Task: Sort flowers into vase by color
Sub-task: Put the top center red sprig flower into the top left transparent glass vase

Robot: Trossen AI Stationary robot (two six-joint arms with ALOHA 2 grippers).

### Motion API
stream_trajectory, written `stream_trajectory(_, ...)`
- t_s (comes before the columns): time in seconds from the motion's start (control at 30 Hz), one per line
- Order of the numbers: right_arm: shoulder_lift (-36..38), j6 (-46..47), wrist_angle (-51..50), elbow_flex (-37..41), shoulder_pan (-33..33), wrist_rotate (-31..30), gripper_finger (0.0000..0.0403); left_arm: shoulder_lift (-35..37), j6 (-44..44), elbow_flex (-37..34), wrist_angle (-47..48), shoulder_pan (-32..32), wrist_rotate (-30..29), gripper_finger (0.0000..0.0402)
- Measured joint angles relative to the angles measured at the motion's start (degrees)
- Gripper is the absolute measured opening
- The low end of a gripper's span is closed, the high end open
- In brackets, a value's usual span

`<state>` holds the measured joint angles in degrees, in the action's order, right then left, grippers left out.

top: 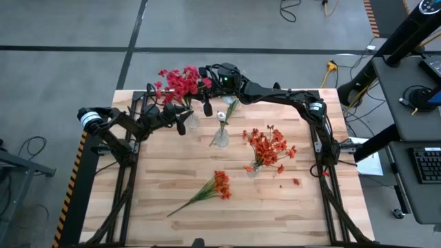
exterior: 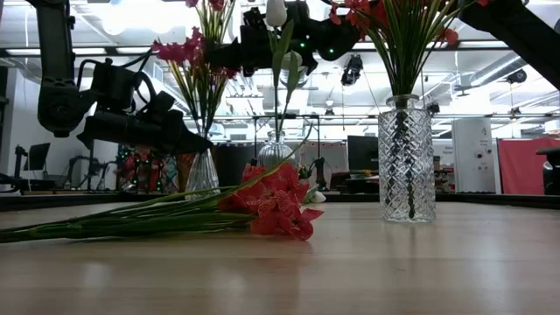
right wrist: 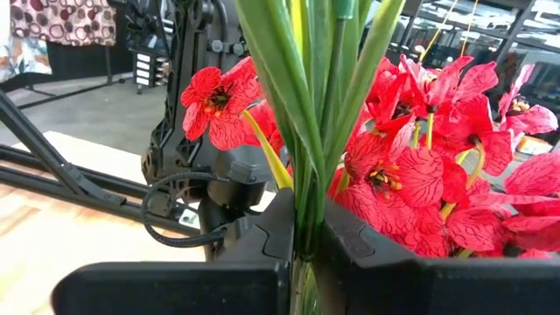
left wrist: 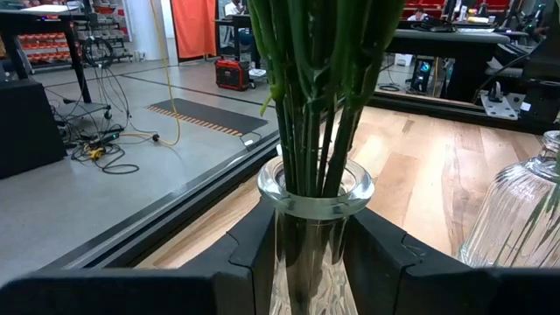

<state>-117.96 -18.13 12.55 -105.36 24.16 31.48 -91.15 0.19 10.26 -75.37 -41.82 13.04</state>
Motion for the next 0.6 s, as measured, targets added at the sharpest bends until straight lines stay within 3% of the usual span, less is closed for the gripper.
stream_trajectory(0.4,0.25,1.73,-0.23,-0.13,0.0,-0.2,0.0018,0.0,-0.02,0.0,0.0,0.0,0.0,0.0092)
stream_trajectory(0.6,0.25,2.04,-0.9,-0.13,0.0,-2.12,0.0049,0.0,-0.07,0.0,0.0,-0.02,-0.02,0.0092)
